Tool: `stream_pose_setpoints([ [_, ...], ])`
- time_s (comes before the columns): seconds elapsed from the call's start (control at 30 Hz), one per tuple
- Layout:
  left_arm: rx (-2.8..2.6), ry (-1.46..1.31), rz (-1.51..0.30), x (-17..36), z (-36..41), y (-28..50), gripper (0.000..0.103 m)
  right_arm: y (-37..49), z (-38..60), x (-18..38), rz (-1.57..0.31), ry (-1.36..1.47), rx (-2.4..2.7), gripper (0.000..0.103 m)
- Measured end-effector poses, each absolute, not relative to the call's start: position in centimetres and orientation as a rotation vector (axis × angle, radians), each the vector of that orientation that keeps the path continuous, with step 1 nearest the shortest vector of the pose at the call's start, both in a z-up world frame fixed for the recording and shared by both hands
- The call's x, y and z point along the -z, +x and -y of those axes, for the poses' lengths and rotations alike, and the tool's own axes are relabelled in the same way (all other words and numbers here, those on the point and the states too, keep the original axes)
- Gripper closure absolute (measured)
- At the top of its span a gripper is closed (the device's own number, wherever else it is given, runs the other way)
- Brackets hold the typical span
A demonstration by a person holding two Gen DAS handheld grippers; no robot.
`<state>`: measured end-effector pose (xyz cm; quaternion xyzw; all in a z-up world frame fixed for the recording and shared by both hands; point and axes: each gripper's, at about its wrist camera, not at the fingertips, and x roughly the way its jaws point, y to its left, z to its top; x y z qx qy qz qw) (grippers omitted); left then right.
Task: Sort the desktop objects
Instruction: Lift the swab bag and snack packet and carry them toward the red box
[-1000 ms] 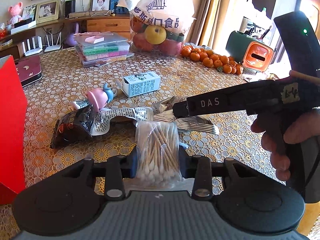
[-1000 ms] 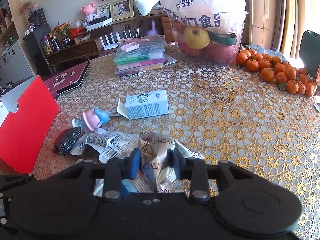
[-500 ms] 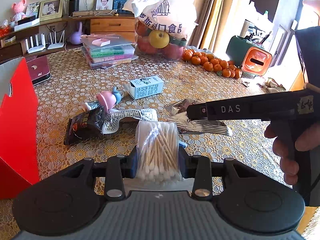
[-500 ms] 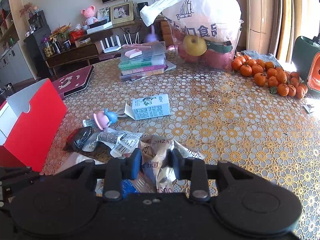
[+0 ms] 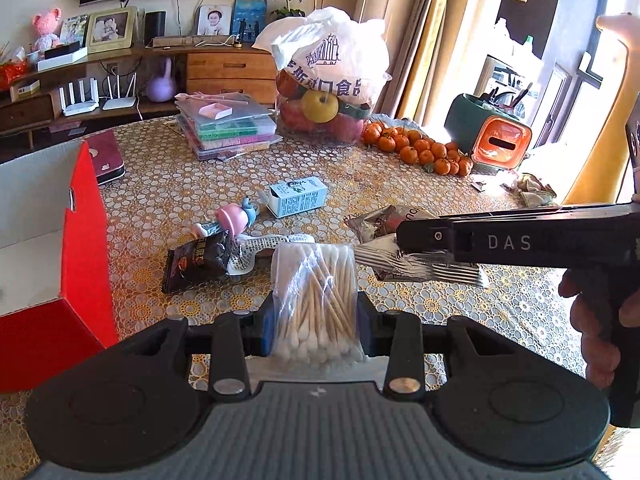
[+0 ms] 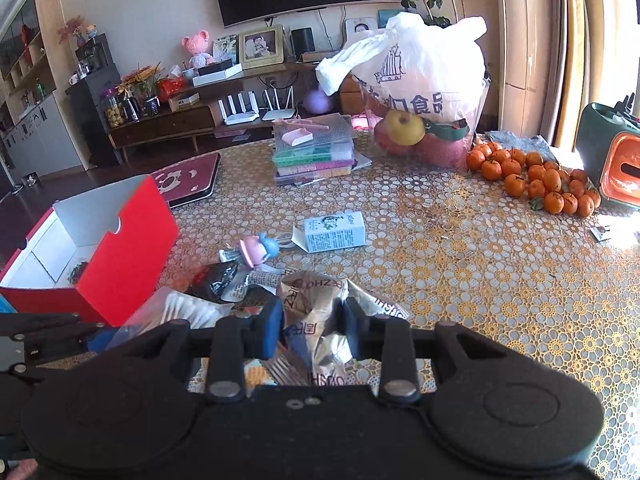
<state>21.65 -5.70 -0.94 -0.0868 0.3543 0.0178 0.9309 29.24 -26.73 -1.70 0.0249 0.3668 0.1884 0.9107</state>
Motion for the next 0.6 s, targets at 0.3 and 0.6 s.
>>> stream_pose_setpoints([
  [0.3,-0.068,-0.18,-0.695,-1.7,4.2,18.5,0.066,26.4,24.8,-1.5,-0.709,0.042,-0.438,0.071],
  [0.6,-0.116,-0.206,-0.659,-3.8,1.7,15.5,0.066,24.0,21.8,-4.1,-0.662,0.027,-0.501,0.071],
])
